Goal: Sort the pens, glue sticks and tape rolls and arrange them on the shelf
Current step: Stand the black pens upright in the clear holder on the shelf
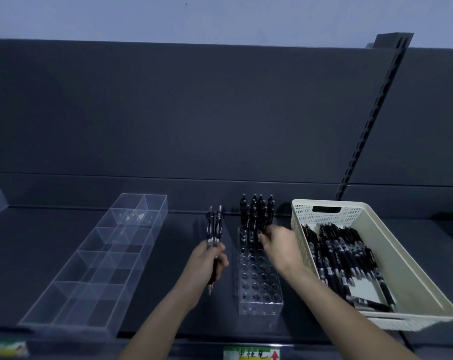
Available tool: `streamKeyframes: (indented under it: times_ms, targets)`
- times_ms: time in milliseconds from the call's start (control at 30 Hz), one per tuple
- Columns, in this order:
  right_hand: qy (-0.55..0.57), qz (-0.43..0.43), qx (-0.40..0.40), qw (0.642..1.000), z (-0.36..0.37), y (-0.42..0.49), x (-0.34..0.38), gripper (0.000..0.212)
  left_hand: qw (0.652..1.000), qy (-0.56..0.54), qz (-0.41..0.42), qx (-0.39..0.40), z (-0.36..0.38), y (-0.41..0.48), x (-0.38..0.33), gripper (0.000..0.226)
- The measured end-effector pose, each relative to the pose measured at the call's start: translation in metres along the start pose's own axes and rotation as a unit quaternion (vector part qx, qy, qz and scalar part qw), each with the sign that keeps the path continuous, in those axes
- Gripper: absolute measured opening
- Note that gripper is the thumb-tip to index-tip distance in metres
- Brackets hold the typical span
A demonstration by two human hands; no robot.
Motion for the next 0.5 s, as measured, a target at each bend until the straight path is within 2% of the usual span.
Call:
streamKeyframes:
  times_ms: [133,333,433,500]
  targets:
    - [0.014,0.009,-0.004,1.000,0.001,0.001,-0.001,0.020,1.000,0.006,0.021,0.005,-0.001,-0.001,0.000,0.016]
    - [0.078,-0.011,-0.030,0.996,-0.015,-0.013,-0.005,0.020,0.998,0.000,0.023,0.062,0.009,-0.001,0.000,0.016]
    - [0.164,-0.052,-0.040,0.984,-0.032,-0.026,0.003,0.010,0.996,0.000,0.029,0.087,0.020,0.000,-0.002,0.016]
    - [0.234,-0.070,0.010,0.970,-0.039,-0.031,0.011,0.008,0.995,0.000,0.033,0.099,0.028,0.001,-0.003,0.016]
Point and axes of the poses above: each hand's wrist, its own y-axis towards the middle knuckle, its own z-axis out of the palm, x = y × z, the point moved 1 cm from there along y, towards the middle knuckle, and after that the axes turned 9 degrees about x, right-handed, at the moved point
